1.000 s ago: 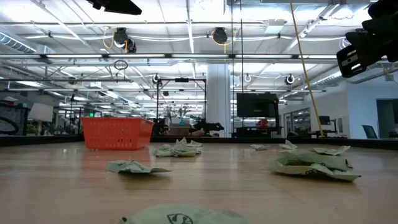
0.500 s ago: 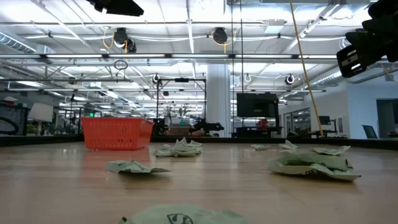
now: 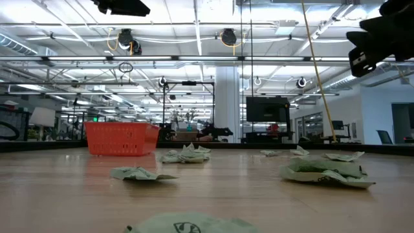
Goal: Pick and place Stevia / Truvia into bins
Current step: Put the green stevia packet into the orange bin
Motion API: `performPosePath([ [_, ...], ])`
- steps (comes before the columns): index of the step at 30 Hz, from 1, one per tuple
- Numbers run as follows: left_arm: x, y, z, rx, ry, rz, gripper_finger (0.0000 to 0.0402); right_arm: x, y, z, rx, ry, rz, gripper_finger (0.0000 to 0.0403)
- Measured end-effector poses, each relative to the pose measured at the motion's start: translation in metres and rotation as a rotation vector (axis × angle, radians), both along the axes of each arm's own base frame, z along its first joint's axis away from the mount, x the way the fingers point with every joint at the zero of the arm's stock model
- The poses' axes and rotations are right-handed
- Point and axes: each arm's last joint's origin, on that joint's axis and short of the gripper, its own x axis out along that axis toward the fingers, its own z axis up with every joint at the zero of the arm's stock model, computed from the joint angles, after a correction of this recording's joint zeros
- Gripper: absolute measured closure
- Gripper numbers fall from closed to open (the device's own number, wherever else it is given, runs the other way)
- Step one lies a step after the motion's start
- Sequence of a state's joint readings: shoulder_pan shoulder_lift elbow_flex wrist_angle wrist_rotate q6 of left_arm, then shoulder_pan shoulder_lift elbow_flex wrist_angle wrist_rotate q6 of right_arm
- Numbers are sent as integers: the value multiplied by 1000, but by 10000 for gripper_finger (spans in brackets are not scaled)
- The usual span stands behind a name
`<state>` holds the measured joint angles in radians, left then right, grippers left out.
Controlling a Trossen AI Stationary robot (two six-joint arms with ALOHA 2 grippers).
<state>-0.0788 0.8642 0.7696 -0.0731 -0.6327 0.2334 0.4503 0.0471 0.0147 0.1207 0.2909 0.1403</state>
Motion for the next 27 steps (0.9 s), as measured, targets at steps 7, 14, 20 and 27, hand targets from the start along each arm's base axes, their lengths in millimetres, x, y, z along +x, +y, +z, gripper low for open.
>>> performPosePath([
  [7,0,0,-1,-48,-18,4,236,0,0,0,-101,-19,-4,300],
  [14,0,0,-1,-28,-5,1,236,0,0,0,-99,-19,-3,300],
  [20,0,0,-1,-26,-4,0,236,0,0,0,-98,-18,-3,300],
  [27,0,0,-1,-24,-2,0,236,0,0,0,-98,-19,-3,300],
])
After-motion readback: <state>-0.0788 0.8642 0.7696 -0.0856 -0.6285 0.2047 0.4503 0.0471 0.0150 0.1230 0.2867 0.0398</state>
